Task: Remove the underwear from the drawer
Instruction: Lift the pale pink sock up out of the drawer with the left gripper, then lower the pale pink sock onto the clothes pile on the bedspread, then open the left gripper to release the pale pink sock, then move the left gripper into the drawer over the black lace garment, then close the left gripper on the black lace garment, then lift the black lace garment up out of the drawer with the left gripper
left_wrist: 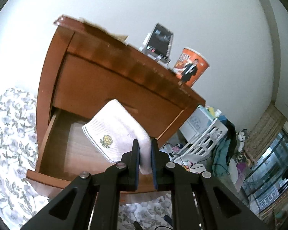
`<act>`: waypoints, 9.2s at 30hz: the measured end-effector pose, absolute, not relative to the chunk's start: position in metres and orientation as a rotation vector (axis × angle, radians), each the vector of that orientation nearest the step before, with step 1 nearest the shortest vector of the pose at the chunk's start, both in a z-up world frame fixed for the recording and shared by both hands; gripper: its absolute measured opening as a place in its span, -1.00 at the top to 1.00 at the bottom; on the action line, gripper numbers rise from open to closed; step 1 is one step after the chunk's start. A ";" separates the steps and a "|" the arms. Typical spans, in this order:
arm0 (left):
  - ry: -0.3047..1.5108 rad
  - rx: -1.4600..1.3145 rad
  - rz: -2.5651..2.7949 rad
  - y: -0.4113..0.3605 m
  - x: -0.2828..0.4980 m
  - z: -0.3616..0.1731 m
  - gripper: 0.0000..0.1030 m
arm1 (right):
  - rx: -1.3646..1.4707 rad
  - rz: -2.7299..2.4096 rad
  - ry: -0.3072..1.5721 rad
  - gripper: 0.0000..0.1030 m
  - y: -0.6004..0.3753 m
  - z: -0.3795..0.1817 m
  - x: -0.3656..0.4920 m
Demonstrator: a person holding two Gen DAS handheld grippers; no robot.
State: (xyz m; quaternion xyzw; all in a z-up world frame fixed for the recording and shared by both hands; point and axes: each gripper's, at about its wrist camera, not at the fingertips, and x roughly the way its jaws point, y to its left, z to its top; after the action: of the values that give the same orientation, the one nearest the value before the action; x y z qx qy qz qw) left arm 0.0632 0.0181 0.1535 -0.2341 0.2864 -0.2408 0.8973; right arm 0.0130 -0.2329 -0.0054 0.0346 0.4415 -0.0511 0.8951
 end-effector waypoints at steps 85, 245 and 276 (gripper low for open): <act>1.383 -0.401 -0.209 0.034 0.035 -0.087 0.34 | 0.027 -0.141 0.864 -1.00 -0.225 0.002 0.006; 0.600 -0.256 -0.337 0.016 0.082 0.182 0.79 | 0.081 -0.181 0.731 -1.00 -0.236 0.021 0.005; 0.402 -0.253 -0.444 0.035 -0.026 0.236 0.78 | 0.043 -0.185 0.706 -1.00 -0.228 0.024 -0.001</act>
State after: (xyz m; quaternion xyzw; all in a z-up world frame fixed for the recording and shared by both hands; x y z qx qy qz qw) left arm -0.0261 0.0354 0.2361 -0.1243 0.1973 -0.2181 0.9477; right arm -0.0009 -0.2284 0.0240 0.0210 0.3454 -0.0906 0.9338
